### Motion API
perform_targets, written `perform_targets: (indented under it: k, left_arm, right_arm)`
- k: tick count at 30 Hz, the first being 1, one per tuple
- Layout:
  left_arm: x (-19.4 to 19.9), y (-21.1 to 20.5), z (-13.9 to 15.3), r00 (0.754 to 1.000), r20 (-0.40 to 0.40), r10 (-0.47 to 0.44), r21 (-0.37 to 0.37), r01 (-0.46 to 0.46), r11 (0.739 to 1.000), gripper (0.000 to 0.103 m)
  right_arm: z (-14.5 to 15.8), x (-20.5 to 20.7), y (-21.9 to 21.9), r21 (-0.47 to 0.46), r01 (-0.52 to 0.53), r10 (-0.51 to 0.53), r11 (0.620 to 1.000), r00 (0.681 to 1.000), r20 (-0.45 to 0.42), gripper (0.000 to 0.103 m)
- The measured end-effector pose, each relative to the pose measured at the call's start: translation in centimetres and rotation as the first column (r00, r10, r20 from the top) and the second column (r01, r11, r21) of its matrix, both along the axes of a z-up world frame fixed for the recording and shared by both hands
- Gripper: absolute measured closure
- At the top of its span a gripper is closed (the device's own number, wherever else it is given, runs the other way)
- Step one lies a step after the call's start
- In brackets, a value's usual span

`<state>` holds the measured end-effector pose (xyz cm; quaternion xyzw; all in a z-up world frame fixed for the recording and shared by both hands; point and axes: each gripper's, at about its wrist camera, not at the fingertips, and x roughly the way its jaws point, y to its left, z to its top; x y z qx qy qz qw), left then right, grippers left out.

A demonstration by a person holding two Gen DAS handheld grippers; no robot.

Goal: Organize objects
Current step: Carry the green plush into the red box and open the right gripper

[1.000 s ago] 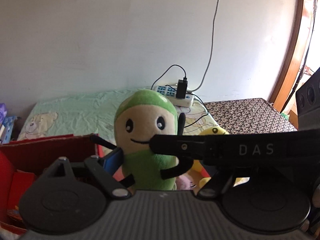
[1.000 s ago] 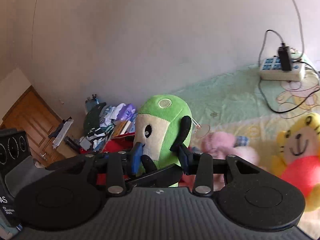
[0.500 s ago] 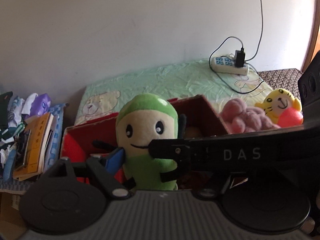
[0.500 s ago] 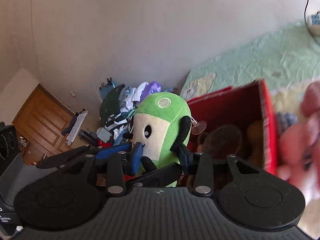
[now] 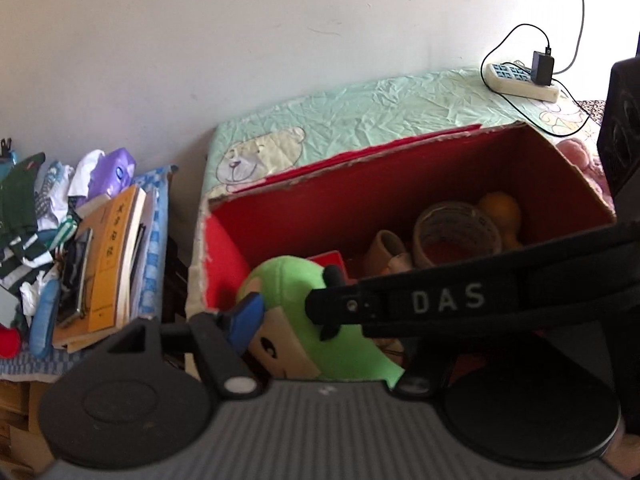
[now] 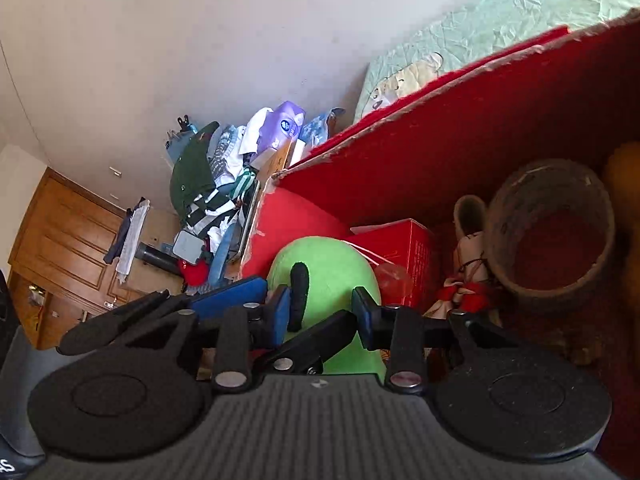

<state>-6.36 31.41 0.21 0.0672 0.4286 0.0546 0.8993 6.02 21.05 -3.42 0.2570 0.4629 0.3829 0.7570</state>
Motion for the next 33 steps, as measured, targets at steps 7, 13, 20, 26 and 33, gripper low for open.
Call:
perform_targets:
  k: [7, 13, 20, 26, 33]
  left_arm:
    - [0.1, 1.3, -0.7, 1.0, -0.009, -0.009, -0.019, 0.009, 1.0, 0.031]
    - [-0.3, 2.5, -0.7, 1.0, -0.017, 0.003, -0.057, -0.004, 0.998, 0.029]
    - [-0.7, 2.0, -0.8, 0.999, -0.038, -0.017, -0.016, 0.016, 1.0, 0.028]
    - [-0.3, 1.5, -1.2, 0.998, -0.061, -0.033, 0.042, 0.036, 0.999, 0.031]
    - [0.2, 0.7, -1.9, 0.996, -0.077, -0.047, 0.11, 0.055, 0.992, 0.029]
  right_arm:
    - [0.6, -0.2, -0.9, -0.02, -0.006, 0.007, 1.0, 1.0, 0.025, 0.063]
    - [0.7, -0.3, -2.5, -0.052, 0.017, -0.015, 0.999, 0.999, 0.039, 0.064]
    - [-0.7, 0.7, 0.0, -0.23, -0.055, 0.039, 0.972, 0.996, -0.074, 0.072]
    - [-2.7, 1.2, 1.0, -0.14, -0.087, 0.06, 0.986, 0.98, -0.192, 0.087]
    - [-2.5, 1.5, 2.1, -0.153, -0.083, 0.053, 0.985, 0.98, -0.19, 0.098]
